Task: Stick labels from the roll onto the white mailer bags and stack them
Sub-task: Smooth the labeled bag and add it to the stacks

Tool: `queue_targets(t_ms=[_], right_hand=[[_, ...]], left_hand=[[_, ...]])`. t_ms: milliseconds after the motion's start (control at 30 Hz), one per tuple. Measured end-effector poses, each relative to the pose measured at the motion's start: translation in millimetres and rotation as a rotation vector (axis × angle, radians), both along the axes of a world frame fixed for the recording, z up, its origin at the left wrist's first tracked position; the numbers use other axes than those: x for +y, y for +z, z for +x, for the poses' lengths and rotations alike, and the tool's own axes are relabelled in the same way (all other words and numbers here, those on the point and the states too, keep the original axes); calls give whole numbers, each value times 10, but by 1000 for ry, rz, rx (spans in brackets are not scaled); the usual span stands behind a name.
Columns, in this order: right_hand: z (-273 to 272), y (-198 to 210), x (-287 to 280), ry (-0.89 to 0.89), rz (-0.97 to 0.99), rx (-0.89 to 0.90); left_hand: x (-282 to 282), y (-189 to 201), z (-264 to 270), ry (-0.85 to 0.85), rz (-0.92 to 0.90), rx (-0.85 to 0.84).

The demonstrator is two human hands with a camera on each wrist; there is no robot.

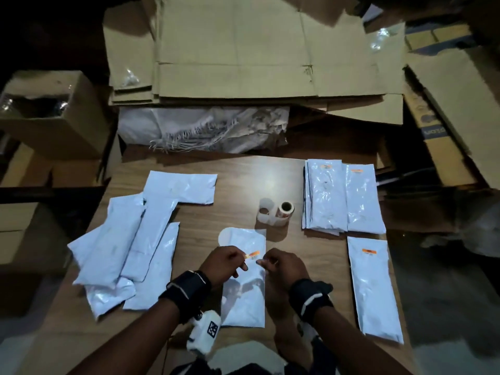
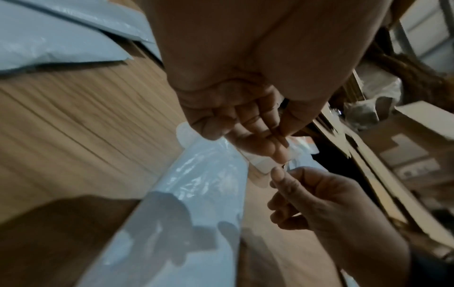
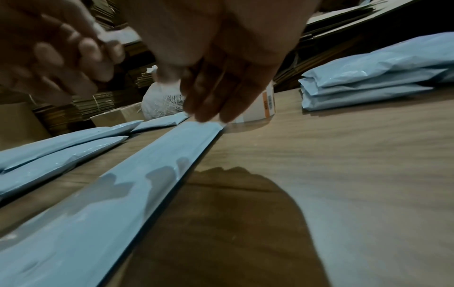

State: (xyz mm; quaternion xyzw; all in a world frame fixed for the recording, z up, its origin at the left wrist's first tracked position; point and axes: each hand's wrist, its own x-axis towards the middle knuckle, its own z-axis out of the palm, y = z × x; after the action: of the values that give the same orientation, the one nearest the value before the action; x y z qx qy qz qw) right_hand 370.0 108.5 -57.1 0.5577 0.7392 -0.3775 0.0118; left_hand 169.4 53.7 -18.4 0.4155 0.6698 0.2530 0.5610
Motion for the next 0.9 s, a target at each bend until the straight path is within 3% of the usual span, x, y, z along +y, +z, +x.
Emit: queue_targets(t_ms=[100,267,467,600,800,900], right_hand=[[-62,-76,-125,-74,-124,105],[-201,-12,-280,-402,-330,488],[-320,-56,-246,-409,-389,516],[-381,-99,-168,-449,-338,507],[-523,-125,-54,-547,-389,554],[-535,-123,10,-561,-388,535]], left_hand=[[-133,-150,-98,-60,-2,129],[-240,-304,-158,-169,14,282],[-139,-326,-181,-291,105,491],[10,-333,-214,-220,88,460],[201,-429,-185,72,-22,188],[274,-475,-179,25,-28,245]])
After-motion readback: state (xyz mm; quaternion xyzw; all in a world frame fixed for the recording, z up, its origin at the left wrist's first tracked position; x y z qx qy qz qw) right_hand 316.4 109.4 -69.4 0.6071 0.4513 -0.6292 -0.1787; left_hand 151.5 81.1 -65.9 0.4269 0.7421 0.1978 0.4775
